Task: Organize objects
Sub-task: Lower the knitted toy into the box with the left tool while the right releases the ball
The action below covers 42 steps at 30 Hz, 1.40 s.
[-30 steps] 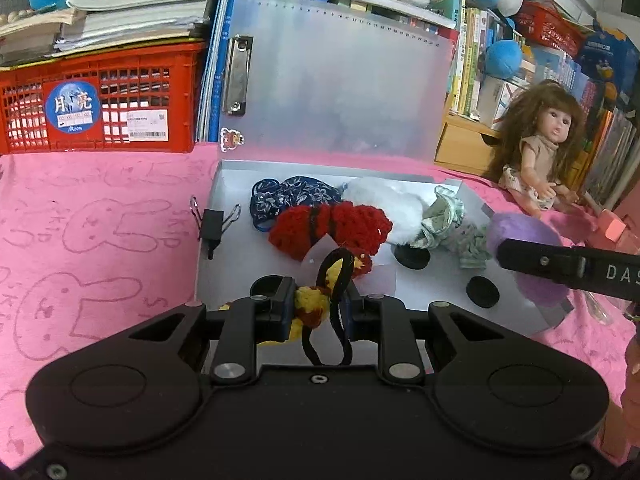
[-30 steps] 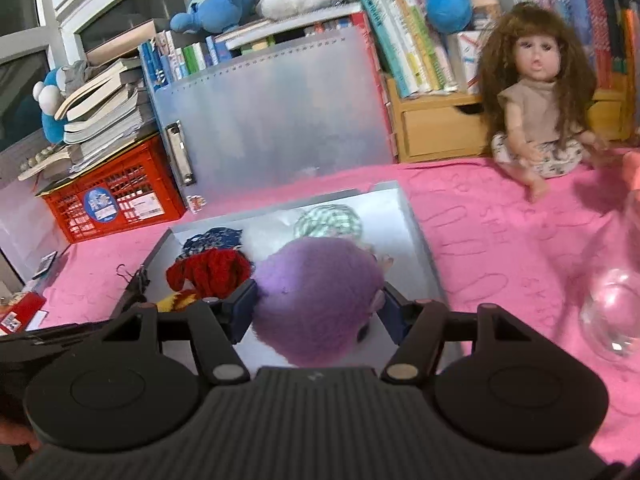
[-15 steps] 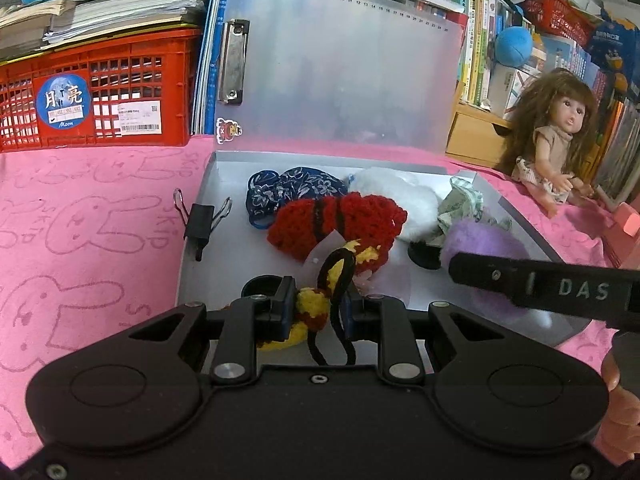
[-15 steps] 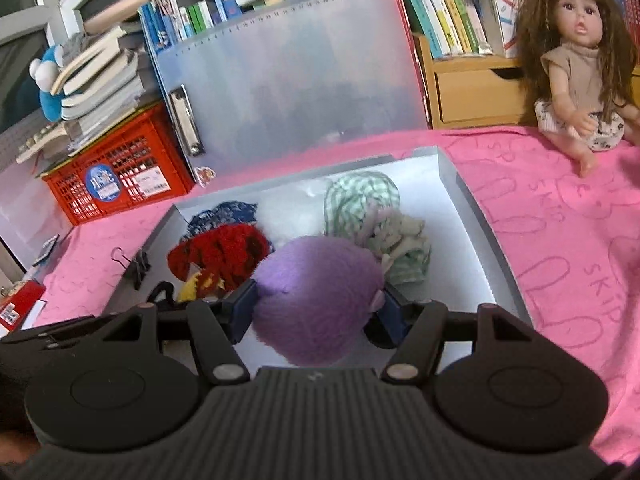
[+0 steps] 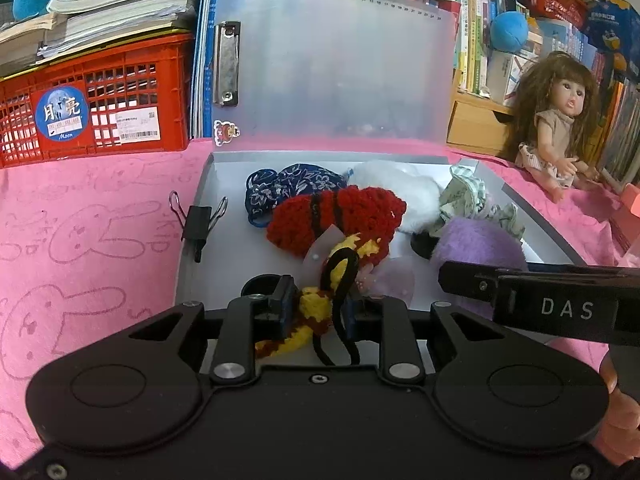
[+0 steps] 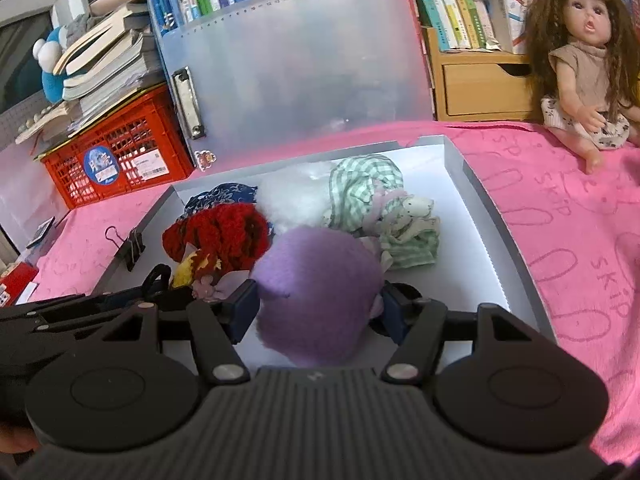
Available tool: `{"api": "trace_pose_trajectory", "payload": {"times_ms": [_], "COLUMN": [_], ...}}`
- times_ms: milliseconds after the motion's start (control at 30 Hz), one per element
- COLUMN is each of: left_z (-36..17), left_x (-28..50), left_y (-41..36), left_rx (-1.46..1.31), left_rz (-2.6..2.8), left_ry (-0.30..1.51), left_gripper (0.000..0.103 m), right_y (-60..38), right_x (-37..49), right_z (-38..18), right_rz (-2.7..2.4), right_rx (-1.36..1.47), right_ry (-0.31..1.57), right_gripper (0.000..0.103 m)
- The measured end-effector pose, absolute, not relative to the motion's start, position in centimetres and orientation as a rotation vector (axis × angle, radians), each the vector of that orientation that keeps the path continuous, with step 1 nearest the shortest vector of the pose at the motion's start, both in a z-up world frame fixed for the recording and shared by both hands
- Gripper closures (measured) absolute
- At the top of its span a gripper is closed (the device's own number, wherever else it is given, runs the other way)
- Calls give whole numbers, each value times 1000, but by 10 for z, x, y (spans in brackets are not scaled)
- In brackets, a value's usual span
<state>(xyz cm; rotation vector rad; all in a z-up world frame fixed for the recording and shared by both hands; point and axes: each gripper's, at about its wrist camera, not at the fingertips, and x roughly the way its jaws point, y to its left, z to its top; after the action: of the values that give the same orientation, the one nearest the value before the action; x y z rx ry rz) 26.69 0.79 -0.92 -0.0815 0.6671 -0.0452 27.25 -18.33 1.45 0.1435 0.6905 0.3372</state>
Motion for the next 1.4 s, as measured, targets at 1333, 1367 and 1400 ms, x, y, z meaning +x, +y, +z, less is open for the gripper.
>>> {"api": "trace_pose_trajectory", "payload": {"times_ms": [1333, 1367, 1400], "left_z": [-2, -1, 0], "left_x": [225, 224, 223], "left_y": [17, 18, 18], "left_rx": [-14, -15, -17], "left_rz": [-61, -60, -59], "left_ry": [671, 669, 667], "left_gripper": [47, 46, 46], "right_y": [-193, -193, -193], "right_x": [238, 237, 237], "right_z": [19, 19, 19], "right_rz": [253, 255, 255], "right_rx": [0, 2, 4], "right_ry": [720, 718, 717], "right_gripper": [13, 12, 12]}}
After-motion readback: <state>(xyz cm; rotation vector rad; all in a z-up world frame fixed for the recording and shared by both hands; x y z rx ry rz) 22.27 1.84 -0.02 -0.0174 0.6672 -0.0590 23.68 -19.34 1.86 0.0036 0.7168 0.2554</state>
